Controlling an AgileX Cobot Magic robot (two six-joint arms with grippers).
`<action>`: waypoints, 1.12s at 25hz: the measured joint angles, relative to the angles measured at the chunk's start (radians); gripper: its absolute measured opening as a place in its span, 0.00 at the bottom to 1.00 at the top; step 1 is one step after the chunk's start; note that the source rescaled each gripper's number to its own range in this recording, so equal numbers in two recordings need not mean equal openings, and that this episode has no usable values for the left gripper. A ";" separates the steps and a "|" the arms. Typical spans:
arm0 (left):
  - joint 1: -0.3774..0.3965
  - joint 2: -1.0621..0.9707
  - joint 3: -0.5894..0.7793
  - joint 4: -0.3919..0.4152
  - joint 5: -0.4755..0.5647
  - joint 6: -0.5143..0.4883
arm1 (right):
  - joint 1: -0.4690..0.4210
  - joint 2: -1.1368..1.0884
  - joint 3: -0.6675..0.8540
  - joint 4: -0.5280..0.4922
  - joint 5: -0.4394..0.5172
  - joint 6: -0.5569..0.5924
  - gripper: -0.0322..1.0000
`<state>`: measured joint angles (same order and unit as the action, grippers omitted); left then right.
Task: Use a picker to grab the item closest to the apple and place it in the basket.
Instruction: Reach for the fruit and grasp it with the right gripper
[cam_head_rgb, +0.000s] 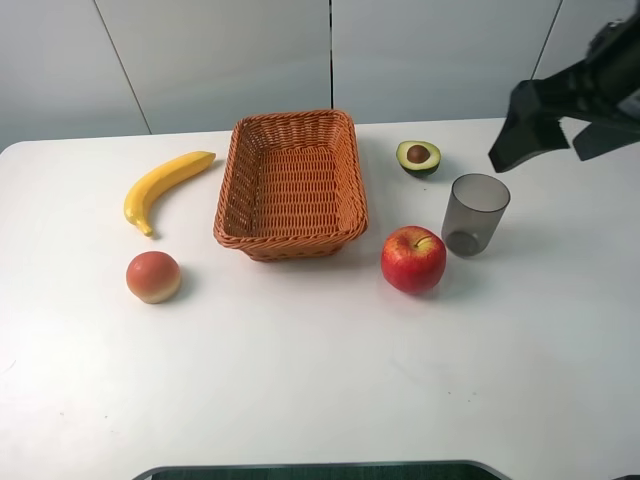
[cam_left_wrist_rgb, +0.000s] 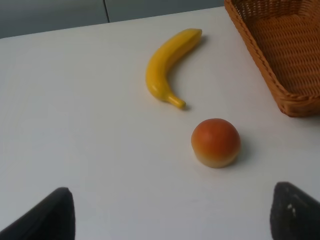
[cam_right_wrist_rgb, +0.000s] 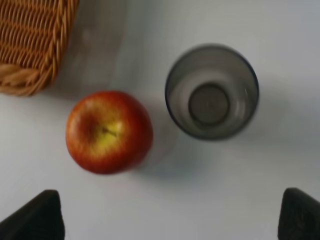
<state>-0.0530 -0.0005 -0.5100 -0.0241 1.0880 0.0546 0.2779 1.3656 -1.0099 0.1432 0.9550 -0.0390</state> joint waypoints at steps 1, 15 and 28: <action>0.000 0.000 0.000 0.000 0.000 0.000 | 0.007 0.047 -0.042 0.002 0.005 0.005 1.00; 0.000 0.000 0.000 0.000 0.000 0.000 | 0.023 0.474 -0.311 -0.011 0.062 0.369 1.00; 0.000 0.000 0.000 0.000 0.000 -0.002 | 0.035 0.583 -0.314 -0.074 -0.021 0.474 1.00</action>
<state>-0.0530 -0.0005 -0.5100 -0.0241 1.0880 0.0527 0.3126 1.9484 -1.3235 0.0689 0.9339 0.4351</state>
